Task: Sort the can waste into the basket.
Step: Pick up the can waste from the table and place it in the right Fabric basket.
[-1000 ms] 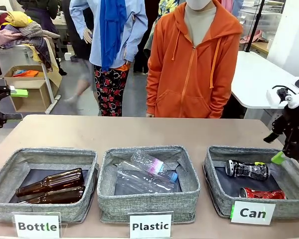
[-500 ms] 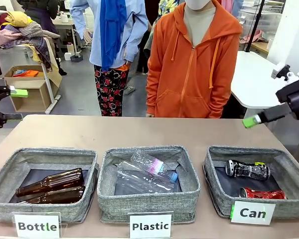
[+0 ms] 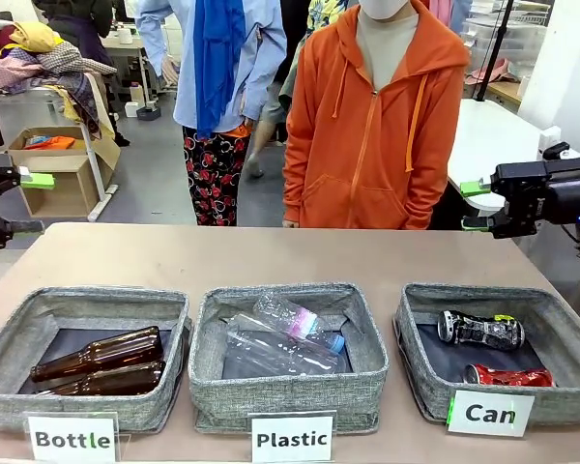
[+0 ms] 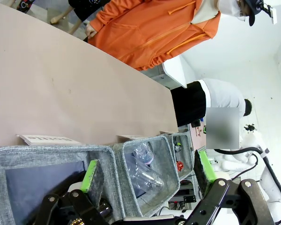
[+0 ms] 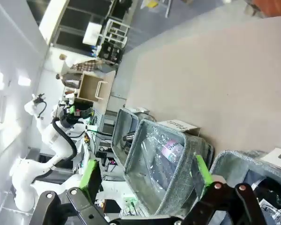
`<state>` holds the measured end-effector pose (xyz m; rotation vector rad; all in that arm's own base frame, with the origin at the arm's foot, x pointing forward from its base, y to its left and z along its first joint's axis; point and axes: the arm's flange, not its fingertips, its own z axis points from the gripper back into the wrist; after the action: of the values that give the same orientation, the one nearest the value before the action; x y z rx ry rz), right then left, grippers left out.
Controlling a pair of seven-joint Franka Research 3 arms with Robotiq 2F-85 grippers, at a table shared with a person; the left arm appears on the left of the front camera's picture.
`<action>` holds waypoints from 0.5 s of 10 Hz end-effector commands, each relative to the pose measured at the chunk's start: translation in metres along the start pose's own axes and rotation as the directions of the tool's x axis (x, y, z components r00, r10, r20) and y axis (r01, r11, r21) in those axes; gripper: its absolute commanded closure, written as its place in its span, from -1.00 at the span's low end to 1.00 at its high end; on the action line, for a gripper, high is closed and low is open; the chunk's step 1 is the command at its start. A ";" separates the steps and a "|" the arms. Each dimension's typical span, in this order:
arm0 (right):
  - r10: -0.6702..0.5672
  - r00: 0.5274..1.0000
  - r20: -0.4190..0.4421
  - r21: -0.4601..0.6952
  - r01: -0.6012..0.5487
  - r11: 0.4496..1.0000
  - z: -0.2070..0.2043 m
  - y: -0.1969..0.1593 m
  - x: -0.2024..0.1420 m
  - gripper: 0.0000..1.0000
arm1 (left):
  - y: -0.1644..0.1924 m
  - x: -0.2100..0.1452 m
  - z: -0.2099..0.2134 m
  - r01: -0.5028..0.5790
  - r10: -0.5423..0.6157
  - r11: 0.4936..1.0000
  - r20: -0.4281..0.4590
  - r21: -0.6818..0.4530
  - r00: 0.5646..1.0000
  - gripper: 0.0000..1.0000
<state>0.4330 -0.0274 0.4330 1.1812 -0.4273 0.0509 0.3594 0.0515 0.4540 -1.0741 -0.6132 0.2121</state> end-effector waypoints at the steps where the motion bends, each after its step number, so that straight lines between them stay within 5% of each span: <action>1: 0.076 0.995 -0.057 -0.022 -0.077 0.997 0.000 0.005 -0.004 -1.00 | 0.002 -0.002 0.003 0.014 -0.014 1.000 -0.012 -0.001 1.000 -1.00; 5: 0.076 0.995 -0.057 -0.022 -0.077 0.997 0.000 0.005 -0.004 -1.00 | 0.002 -0.002 0.003 0.014 -0.014 1.000 -0.012 -0.001 1.000 -1.00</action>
<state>0.4298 -0.0208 0.4343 1.1399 -0.4123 0.1167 0.3593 0.0515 0.4540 -1.0741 -0.6133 0.2120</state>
